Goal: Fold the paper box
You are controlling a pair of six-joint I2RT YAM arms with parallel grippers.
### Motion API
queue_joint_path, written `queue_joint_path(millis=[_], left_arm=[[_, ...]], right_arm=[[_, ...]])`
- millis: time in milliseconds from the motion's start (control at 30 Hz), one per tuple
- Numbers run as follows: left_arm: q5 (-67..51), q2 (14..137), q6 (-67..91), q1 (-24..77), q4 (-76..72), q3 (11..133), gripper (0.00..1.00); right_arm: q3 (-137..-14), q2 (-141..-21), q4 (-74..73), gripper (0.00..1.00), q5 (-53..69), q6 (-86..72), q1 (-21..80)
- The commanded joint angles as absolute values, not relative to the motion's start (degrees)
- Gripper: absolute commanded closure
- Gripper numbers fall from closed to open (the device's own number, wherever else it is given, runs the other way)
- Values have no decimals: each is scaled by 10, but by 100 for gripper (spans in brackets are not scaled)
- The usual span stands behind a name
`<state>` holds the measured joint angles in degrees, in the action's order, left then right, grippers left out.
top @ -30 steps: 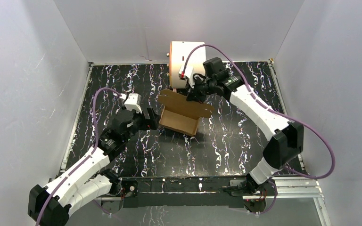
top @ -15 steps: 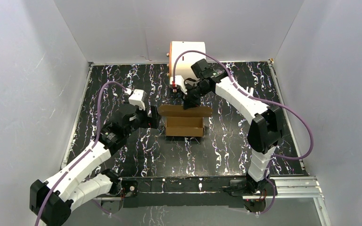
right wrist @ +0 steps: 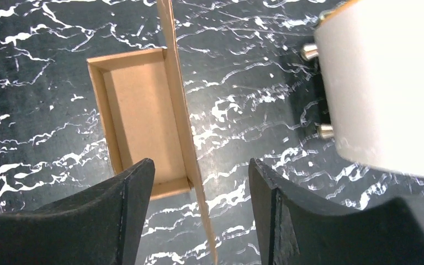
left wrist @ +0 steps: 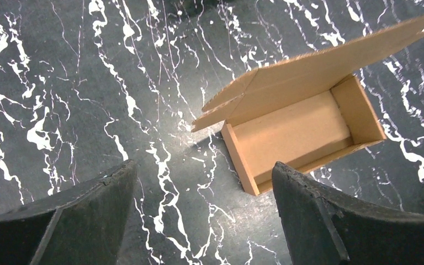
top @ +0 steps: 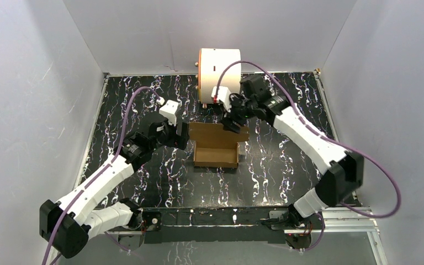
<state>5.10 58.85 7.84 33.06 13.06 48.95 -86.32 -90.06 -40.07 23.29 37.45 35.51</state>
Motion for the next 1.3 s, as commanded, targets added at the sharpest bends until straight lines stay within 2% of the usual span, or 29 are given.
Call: queue_joint_path(millis=[0,200,300,367,500,867,1267], left_arm=[[30,599,43,319,163,505,11],[-74,621,40,261,127,484,12],[-134,646,45,224,106,479,13],[-181,661,47,203,92,483,13],[-221,695,39,190,84,498,13],[-273,785,3,188,97,552,15],[-325,832,3,188,98,577,32]], right_arm=[[-777,-809,-280,26,160,299,337],[-644,-727,-174,24,190,220,287],[-592,-706,-128,16,202,197,274],[-563,-702,-104,3,194,179,266],[-512,-697,-57,1,204,151,235],[-437,-697,19,18,246,122,212],[-438,-718,16,43,285,127,210]])
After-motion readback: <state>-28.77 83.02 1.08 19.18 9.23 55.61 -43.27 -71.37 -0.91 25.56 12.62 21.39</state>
